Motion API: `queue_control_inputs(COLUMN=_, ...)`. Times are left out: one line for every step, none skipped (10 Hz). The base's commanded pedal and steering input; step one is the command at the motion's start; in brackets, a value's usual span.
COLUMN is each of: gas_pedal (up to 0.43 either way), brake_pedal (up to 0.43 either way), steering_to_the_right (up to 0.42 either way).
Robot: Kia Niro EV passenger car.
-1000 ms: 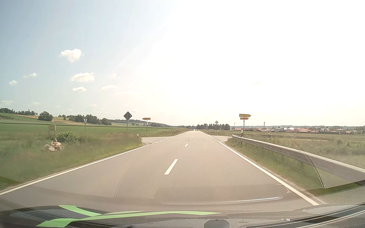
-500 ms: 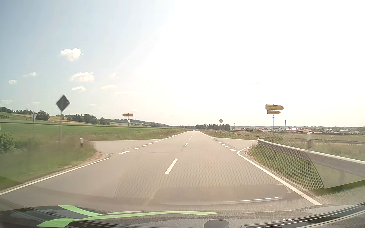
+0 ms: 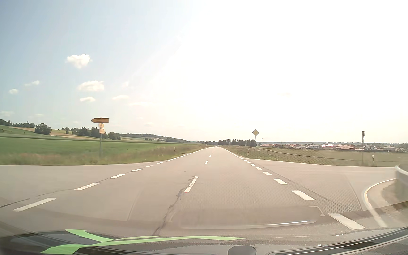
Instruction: Follow the waypoints while adhering to traffic rules and regulations
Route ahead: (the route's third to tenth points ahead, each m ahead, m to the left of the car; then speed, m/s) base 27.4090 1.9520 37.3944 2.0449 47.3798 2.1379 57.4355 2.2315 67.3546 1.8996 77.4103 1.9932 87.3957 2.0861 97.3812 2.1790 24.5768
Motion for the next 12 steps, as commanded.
queue_control_inputs(gas_pedal=0.118, brake_pedal=0.0, steering_to_the_right=0.001)
queue_control_inputs(gas_pedal=0.098, brake_pedal=0.0, steering_to_the_right=0.001)
queue_control_inputs(gas_pedal=0.098, brake_pedal=0.0, steering_to_the_right=0.001)
queue_control_inputs(gas_pedal=0.098, brake_pedal=0.0, steering_to_the_right=0.0)
queue_control_inputs(gas_pedal=0.098, brake_pedal=0.0, steering_to_the_right=-0.001)
queue_control_inputs(gas_pedal=0.11, brake_pedal=0.0, steering_to_the_right=-0.001)
queue_control_inputs(gas_pedal=0.13, brake_pedal=0.0, steering_to_the_right=-0.001)
queue_control_inputs(gas_pedal=0.138, brake_pedal=0.0, steering_to_the_right=-0.001)
queue_control_inputs(gas_pedal=0.15, brake_pedal=0.0, steering_to_the_right=-0.001)
queue_control_inputs(gas_pedal=0.157, brake_pedal=0.0, steering_to_the_right=-0.002)
queue_control_inputs(gas_pedal=0.157, brake_pedal=0.0, steering_to_the_right=-0.003)
queue_control_inputs(gas_pedal=0.169, brake_pedal=0.0, steering_to_the_right=-0.003)
